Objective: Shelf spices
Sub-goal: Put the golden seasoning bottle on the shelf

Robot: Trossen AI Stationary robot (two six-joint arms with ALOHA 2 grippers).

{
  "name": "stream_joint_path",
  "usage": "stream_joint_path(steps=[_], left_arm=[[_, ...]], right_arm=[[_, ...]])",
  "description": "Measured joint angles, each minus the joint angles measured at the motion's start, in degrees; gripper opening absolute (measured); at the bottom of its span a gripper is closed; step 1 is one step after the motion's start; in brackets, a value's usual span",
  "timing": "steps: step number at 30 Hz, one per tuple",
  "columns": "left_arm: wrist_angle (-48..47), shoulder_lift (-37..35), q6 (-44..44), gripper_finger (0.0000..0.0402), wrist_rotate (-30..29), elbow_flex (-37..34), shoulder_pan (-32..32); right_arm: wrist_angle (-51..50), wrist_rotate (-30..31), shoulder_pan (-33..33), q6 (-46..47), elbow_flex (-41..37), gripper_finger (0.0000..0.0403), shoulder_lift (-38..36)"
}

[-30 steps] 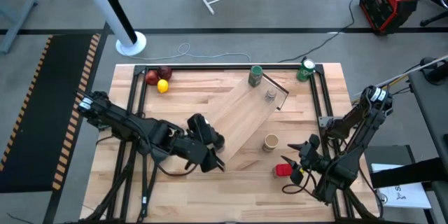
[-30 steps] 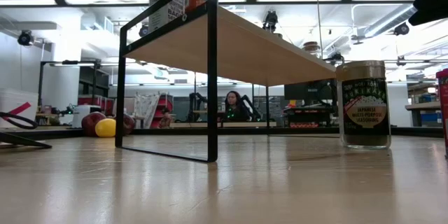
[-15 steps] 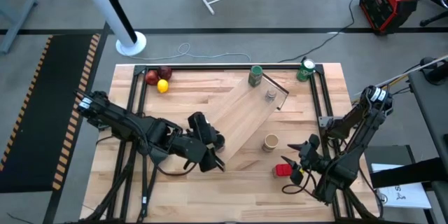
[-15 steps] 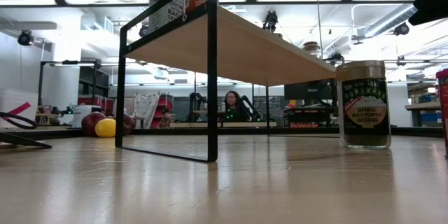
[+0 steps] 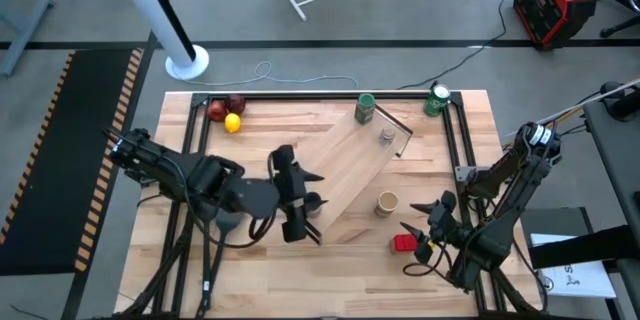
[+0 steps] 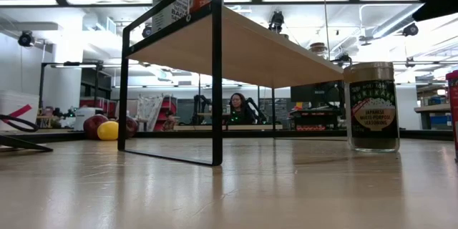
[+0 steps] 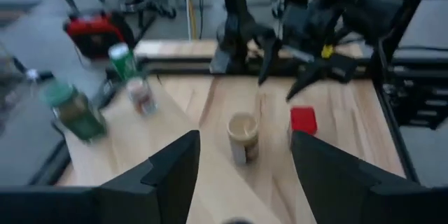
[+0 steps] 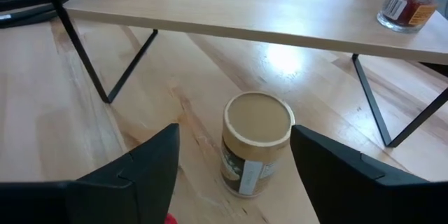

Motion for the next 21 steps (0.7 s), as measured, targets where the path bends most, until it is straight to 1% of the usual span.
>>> stream_joint_path(steps=[4, 6, 8, 10, 13, 15, 17, 21], left_arm=[[4.8, 0.0, 5.8, 0.0207, -3.4, 0.1, 0.0], [5.7, 0.0, 7.9, 0.0204, -3.5, 0.1, 0.0], [6.1, 0.0, 9.2, 0.0202, -3.5, 0.0, 0.0], [6.0, -0.2, 10.0, 0.0201, -3.5, 0.0, 0.0], [6.0, -0.9, 10.2, 0.0202, -3.5, -0.4, -0.5], [6.0, -1.6, 10.2, 0.0204, -3.4, -0.9, -0.9], [6.0, -2.4, 10.1, 0.0206, -3.4, -1.5, -1.7], [5.7, -4.1, 8.8, 0.0204, -3.4, -2.7, -3.7]], right_arm=[[0.0, -0.2, -1.5, 0.3, 0.0, 0.027, 0.0], [0.2, -1.4, -2.8, 0.7, 0.0, 0.0282, 0.0], [0.3, -4.1, -4.5, 0.8, 0.0, 0.0295, 0.0], [0.5, -8.1, -6.8, -0.2, 0.1, 0.0307, 0.0], [3.7, -14.3, -11.1, -6.5, 0.9, 0.0323, 0.0], [5.6, -16.4, -13.3, -11.6, 1.3, 0.0333, 0.0], [6.0, -16.5, -14.5, -13.9, 2.0, 0.0343, 0.0], [5.9, -14.8, -14.8, -14.5, 2.5, 0.035, -0.3]])
